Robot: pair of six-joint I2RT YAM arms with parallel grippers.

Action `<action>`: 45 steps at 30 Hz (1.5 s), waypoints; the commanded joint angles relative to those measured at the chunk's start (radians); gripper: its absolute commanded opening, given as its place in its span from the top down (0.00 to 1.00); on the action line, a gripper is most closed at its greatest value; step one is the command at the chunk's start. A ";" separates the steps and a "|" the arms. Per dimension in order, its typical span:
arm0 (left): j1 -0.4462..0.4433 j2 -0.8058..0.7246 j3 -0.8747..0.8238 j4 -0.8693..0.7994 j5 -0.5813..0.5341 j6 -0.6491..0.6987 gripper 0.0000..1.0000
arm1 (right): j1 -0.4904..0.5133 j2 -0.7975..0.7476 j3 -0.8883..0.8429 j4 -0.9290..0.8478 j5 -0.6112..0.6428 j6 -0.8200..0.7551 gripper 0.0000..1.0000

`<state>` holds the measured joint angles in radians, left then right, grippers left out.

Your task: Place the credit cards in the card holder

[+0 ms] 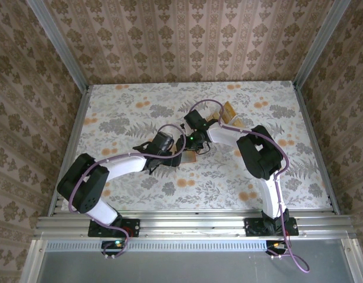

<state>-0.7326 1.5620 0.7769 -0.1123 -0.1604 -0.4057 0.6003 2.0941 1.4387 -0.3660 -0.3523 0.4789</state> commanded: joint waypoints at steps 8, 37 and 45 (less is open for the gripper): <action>-0.026 0.050 -0.001 0.019 -0.069 0.013 0.00 | 0.006 0.012 -0.011 -0.006 -0.022 0.015 0.61; -0.029 0.071 -0.039 0.021 -0.093 -0.010 0.00 | -0.048 -0.065 -0.085 0.064 -0.057 0.073 0.48; -0.028 0.016 -0.022 -0.010 -0.106 -0.005 0.00 | -0.024 -0.063 -0.044 0.053 -0.095 0.082 0.48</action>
<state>-0.7586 1.6215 0.7589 -0.0624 -0.2363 -0.4110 0.5560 2.0369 1.3613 -0.3096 -0.4099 0.5472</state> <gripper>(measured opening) 0.999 0.522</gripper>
